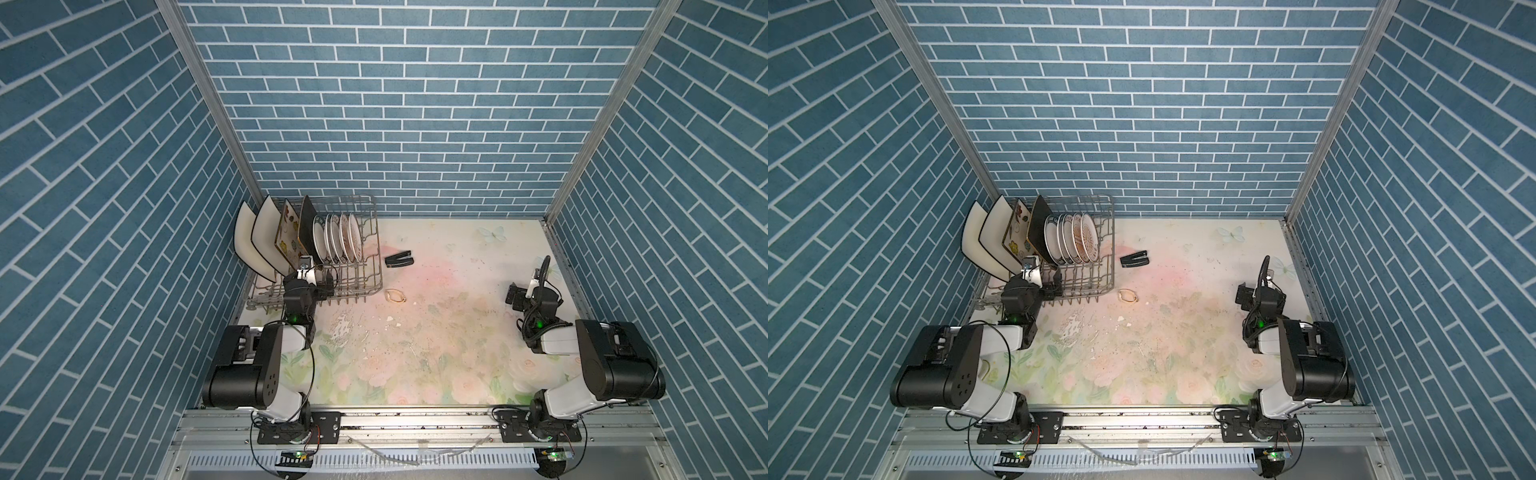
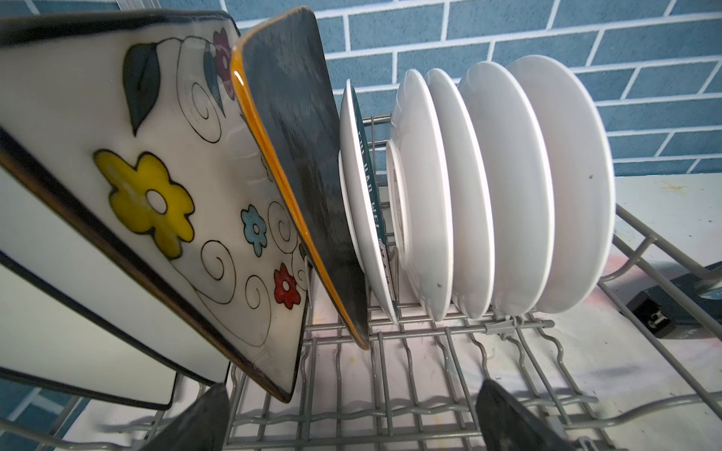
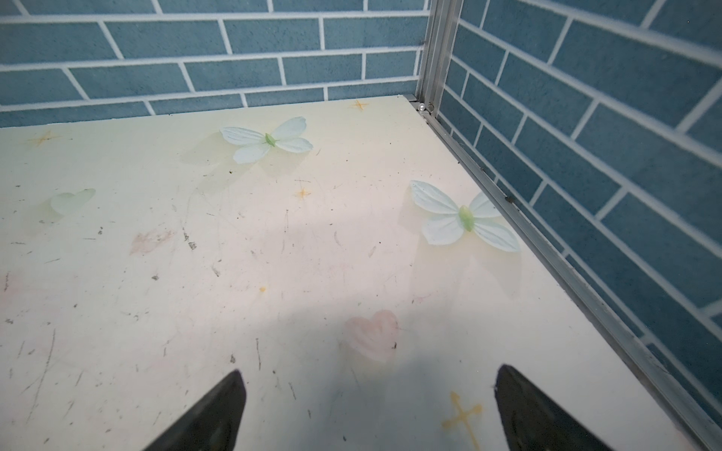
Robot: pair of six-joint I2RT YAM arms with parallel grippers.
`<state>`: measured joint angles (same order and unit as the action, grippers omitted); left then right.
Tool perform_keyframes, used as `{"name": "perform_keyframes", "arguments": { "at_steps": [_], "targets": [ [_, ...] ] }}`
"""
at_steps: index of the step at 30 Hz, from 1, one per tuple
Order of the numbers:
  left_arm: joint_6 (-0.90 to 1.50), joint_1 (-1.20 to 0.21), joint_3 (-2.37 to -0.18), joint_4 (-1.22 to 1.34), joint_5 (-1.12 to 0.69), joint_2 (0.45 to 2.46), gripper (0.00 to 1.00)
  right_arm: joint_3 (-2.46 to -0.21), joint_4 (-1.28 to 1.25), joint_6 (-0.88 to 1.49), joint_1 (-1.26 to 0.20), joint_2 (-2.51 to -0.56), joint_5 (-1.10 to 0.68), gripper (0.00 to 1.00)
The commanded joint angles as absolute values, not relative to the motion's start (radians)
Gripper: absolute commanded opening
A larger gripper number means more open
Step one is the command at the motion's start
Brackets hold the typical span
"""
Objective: Unload the plates from the dish rack
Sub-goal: Pick up the plate from the dish rack.
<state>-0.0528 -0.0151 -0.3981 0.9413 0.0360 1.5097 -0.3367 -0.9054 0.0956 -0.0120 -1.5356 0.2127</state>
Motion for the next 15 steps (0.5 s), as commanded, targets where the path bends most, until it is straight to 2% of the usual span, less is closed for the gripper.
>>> {"name": "perform_keyframes", "arguments": {
  "at_steps": [1,15],
  "targets": [
    [-0.081,-0.025,-0.39,0.854,0.006,1.528,0.99,-0.365,-0.927,0.054,-0.01,-1.545,0.207,0.99],
    [-0.071,-0.012,-0.393,0.848,-0.008,1.528,0.99,-0.367,-0.925,0.054,-0.009,-1.544,0.207,0.99]
  ]
}}
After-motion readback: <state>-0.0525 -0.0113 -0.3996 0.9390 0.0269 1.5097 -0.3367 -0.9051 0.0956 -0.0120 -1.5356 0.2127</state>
